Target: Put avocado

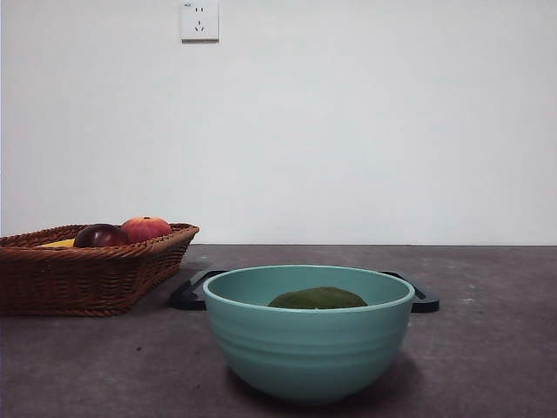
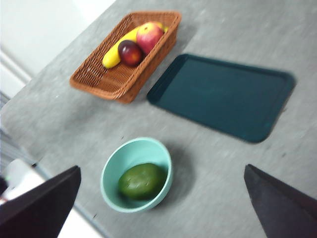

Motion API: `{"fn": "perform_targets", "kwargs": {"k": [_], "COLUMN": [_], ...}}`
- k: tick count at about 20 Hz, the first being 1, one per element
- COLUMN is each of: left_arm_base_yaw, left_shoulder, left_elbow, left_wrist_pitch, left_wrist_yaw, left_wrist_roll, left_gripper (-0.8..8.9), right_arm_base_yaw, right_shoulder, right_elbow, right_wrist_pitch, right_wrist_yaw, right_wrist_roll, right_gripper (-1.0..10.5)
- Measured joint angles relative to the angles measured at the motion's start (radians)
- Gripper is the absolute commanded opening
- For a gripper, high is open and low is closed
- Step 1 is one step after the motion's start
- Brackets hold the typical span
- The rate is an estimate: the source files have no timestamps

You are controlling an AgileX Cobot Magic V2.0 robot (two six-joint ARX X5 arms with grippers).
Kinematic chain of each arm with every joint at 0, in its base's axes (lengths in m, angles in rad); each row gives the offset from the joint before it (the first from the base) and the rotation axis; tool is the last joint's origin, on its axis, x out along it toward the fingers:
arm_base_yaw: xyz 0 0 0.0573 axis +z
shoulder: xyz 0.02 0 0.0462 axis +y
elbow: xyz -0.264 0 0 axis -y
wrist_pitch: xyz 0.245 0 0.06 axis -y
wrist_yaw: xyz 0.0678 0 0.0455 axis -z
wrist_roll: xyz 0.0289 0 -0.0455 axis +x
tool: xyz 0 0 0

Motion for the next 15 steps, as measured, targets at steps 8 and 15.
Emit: {"fn": "perform_targets", "kwargs": {"k": [8, 15], "left_arm_base_yaw": [0.0, 0.0], "left_shoulder": [-0.02, -0.02], "left_elbow": [0.0, 0.0], "left_wrist_pitch": [0.01, 0.01], "left_wrist_yaw": [0.0, 0.0], "left_wrist_roll": [-0.008, -0.008], "left_gripper": [6.57, 6.57], "right_arm_base_yaw": [0.225, 0.433], "right_shoulder": [0.267, 0.603], "right_elbow": [0.0, 0.001], "right_wrist_pitch": [-0.011, 0.002], "right_wrist_yaw": [0.124, 0.308], "right_wrist_roll": [0.043, 0.105], "right_gripper": [5.1, 5.1]}}
